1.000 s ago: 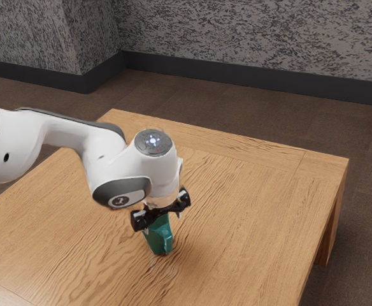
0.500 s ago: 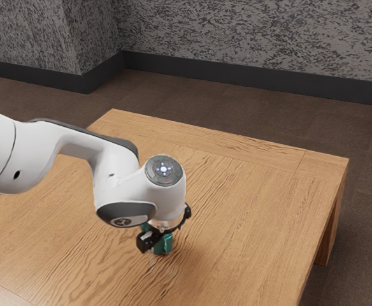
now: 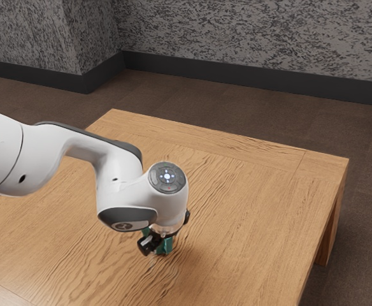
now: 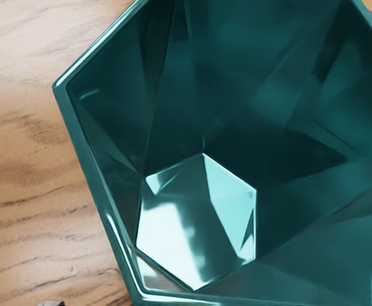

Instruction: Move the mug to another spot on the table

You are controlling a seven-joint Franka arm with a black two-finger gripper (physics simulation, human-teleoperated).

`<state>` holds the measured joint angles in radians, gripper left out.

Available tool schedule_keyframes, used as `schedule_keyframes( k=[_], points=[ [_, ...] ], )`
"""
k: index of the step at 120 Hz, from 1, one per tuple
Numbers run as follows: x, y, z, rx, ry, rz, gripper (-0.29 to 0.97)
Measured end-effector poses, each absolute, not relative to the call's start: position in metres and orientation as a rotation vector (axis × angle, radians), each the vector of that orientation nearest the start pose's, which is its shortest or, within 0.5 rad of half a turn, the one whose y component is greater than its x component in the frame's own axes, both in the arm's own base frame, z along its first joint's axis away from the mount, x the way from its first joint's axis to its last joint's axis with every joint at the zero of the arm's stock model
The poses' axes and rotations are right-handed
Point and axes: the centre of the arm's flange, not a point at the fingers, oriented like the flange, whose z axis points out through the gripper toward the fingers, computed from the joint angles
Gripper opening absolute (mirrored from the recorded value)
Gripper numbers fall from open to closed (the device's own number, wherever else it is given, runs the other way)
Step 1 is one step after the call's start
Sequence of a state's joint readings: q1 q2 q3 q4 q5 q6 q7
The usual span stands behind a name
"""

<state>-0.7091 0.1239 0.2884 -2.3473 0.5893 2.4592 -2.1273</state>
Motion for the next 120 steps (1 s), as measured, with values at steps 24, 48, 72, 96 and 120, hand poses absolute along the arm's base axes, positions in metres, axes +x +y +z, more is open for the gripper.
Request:
schedule_keyframes(
  k=[24,48,72,96,120],
  points=[
    [0.466,-0.211,0.281,-2.421,-1.694,-0.565,0.29],
    [0.461,-0.219,0.282,-2.436,-1.649,-0.560,0.07],
    [0.459,-0.227,0.290,-2.410,-1.598,-0.560,0.00],
    [0.471,-0.217,0.310,-2.346,-1.594,-0.577,-0.04],
    [0.503,-0.151,0.313,-2.216,-1.567,-0.668,-0.04]
  ],
)
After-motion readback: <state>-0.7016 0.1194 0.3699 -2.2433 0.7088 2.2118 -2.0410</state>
